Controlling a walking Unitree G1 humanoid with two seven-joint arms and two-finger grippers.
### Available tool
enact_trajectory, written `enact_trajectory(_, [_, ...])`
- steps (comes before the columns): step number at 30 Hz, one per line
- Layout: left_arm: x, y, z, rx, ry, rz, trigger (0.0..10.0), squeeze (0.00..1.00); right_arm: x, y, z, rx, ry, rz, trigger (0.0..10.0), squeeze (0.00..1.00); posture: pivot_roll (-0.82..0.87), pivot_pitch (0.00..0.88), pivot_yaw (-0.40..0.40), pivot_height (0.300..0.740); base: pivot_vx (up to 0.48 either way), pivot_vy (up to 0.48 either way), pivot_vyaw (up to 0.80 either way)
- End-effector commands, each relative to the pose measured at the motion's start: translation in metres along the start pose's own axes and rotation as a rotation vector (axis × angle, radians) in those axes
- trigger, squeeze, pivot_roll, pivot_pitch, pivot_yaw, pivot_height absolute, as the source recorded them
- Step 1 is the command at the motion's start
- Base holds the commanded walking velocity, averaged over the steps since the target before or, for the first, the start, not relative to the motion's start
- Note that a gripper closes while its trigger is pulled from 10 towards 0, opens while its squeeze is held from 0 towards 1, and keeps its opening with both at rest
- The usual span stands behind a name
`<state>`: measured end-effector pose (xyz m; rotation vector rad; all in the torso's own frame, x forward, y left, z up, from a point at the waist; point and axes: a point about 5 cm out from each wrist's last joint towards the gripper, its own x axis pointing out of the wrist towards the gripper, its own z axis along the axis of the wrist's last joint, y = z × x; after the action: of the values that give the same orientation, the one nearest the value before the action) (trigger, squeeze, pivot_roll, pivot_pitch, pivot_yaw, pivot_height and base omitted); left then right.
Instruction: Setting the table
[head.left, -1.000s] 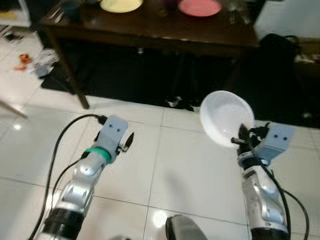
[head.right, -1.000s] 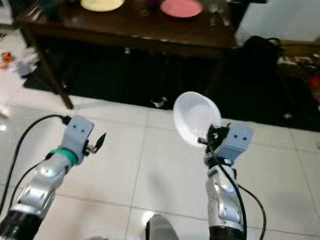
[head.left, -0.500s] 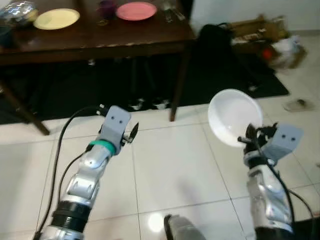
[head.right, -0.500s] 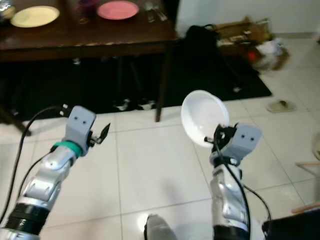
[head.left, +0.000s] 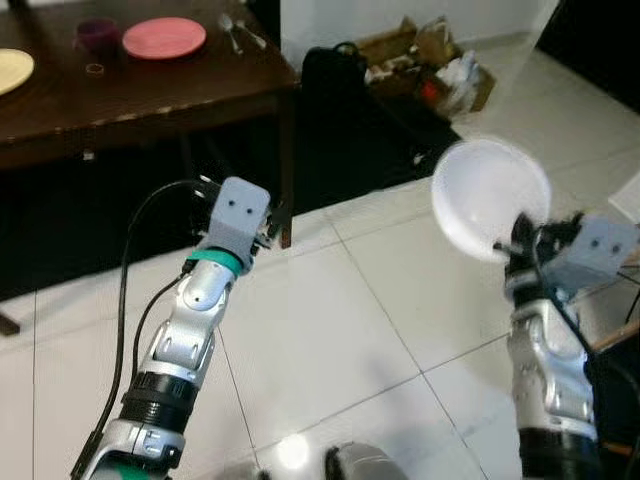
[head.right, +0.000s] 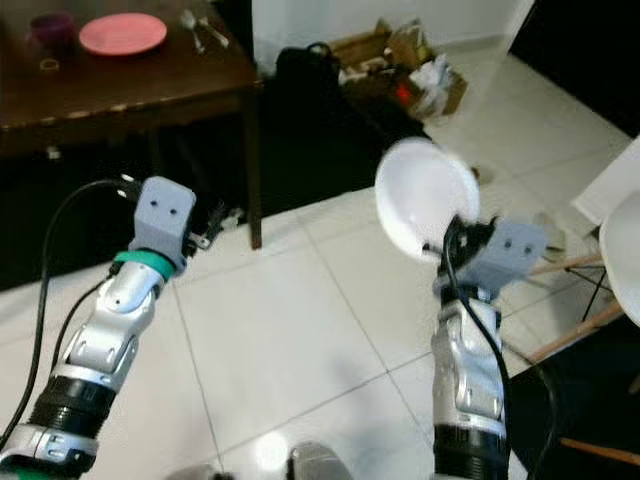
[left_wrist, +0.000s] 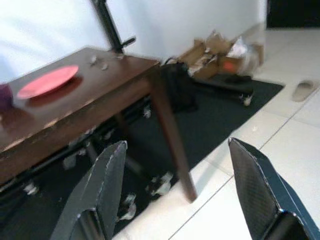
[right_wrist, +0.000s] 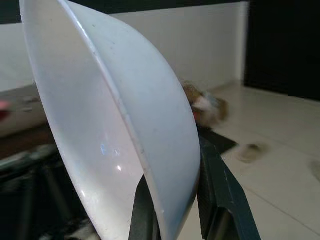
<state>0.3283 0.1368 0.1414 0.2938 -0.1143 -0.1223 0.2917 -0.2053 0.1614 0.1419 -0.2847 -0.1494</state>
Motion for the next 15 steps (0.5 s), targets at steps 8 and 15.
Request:
enact_trajectory(8, [-0.001,0.003,-0.003,-0.001,-0.010,0.061,10.0,0.00,0.007,0.034,0.010,-0.013,-0.022,0.207,10.0,0.00,-0.04,0.000,0.040,0.740,0.472,0.000,0.00])
enact_trajectory(15, [-0.004,0.013,0.007,0.011,-0.083,0.167,10.0,0.00,0.010,0.046,0.014,0.020,-0.027,0.276,10.0,0.00,-0.04,0.000,0.037,0.740,0.469,0.000,0.00])
